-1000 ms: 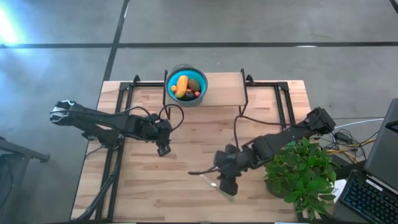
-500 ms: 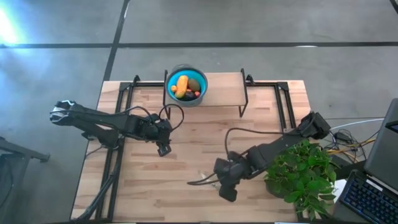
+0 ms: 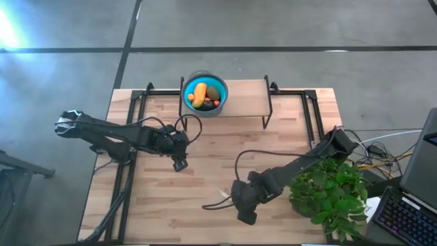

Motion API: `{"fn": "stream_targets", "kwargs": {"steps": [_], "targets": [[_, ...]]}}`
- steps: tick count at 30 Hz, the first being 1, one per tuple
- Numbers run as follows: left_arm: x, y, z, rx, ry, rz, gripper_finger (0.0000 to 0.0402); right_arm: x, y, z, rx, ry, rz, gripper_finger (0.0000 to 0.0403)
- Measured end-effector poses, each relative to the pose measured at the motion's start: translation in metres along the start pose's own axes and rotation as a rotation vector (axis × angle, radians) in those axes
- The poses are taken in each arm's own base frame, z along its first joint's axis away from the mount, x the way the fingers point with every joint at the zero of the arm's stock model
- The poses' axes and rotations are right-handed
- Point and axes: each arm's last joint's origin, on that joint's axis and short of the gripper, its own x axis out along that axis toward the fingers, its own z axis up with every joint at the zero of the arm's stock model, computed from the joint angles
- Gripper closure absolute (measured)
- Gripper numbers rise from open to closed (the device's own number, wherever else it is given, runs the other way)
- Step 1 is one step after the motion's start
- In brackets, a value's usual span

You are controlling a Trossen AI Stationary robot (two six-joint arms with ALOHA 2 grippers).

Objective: Pick & Place Fruit
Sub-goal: Put the table knife on the shelf

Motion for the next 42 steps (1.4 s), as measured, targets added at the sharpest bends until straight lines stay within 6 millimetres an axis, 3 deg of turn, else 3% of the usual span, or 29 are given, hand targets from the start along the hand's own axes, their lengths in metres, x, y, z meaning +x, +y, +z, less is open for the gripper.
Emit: {"fn": "stream_targets", "kwargs": {"steps": [6, 13, 24, 32, 42], "targets": [[0.003, 0.001, -0.003, 0.004, 0.011, 0.007, 0.0188, 0.025, 0.002, -0.002, -0.004, 0.086, -0.003, 0.0293], [0.003, 0.001, -0.003, 0.005, 0.011, 0.007, 0.0188, 0.049, 0.005, -0.005, -0.021, 0.134, -0.031, 0.023], [0.003, 0.001, -0.003, 0.006, 0.013, 0.007, 0.0188, 0.061, 0.005, -0.007, -0.021, 0.146, -0.054, 0.0165], [0.003, 0.001, -0.003, 0.012, 0.012, 0.007, 0.0188, 0.058, 0.0, -0.001, -0.063, 0.145, -0.061, 0.0154], [0.003, 0.001, -0.003, 0.013, 0.013, 0.007, 0.0188, 0.057, -0.02, 0.021, -0.094, 0.129, -0.064, 0.0177]]}}
